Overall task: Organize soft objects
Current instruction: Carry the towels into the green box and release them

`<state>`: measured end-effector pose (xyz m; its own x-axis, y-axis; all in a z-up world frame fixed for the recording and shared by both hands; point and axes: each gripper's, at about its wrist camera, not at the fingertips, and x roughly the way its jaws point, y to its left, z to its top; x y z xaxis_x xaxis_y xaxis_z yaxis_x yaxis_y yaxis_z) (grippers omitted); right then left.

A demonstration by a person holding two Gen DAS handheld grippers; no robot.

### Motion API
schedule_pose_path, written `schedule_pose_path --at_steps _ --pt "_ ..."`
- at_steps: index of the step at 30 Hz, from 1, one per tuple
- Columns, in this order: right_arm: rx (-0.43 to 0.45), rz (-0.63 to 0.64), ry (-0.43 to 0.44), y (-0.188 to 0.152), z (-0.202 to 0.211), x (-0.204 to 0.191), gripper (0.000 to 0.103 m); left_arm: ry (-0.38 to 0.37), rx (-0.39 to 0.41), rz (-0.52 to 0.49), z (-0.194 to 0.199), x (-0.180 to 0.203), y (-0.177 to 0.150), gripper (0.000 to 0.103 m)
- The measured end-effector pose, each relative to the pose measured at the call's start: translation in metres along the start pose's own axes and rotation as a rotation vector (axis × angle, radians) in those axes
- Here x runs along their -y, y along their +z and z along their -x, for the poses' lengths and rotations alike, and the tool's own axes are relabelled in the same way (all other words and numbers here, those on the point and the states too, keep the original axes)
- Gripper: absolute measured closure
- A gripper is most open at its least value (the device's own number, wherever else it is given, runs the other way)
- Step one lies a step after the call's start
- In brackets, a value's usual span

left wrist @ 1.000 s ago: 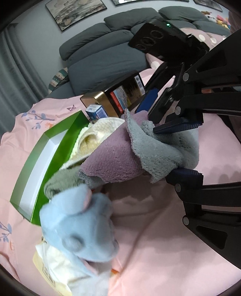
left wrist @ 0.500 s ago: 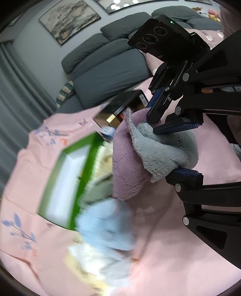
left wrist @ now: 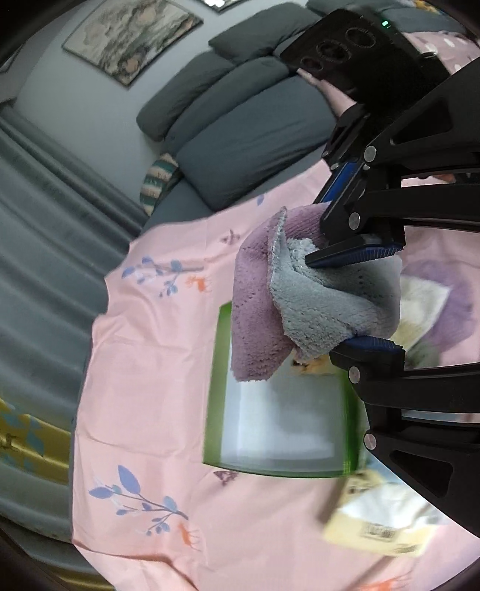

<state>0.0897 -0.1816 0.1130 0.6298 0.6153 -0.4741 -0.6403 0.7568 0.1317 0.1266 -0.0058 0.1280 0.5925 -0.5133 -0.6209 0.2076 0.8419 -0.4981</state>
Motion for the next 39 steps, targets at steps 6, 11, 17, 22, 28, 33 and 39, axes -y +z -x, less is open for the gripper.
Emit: schedule_pose_path --at_steps 6,11,17,22,28,33,39 --pt "-0.099 -0.12 -0.036 0.002 -0.063 0.036 0.096 0.088 -0.064 0.057 -0.064 -0.031 0.032 0.069" --pt "-0.243 -0.202 -0.094 -0.012 -0.122 0.054 0.093 0.194 -0.159 0.129 -0.119 -0.064 0.037 0.069" --pt "-0.34 -0.224 -0.183 -0.024 -0.147 0.061 0.056 0.327 -0.299 0.201 -0.151 -0.094 0.026 0.029" --pt "-0.317 -0.217 -0.186 -0.027 -0.125 0.059 0.052 0.304 -0.25 0.194 -0.122 -0.091 0.025 0.014" --pt "-0.259 -0.171 -0.176 -0.032 -0.077 0.045 0.042 0.205 -0.136 0.189 -0.053 -0.074 0.015 0.01" --pt "-0.227 -0.145 -0.144 -0.043 -0.035 0.028 0.041 0.194 -0.101 0.151 -0.013 -0.059 -0.006 0.007" --pt "-0.206 -0.076 -0.055 -0.06 -0.003 -0.005 0.041 0.179 -0.072 0.13 0.019 -0.048 -0.045 0.007"
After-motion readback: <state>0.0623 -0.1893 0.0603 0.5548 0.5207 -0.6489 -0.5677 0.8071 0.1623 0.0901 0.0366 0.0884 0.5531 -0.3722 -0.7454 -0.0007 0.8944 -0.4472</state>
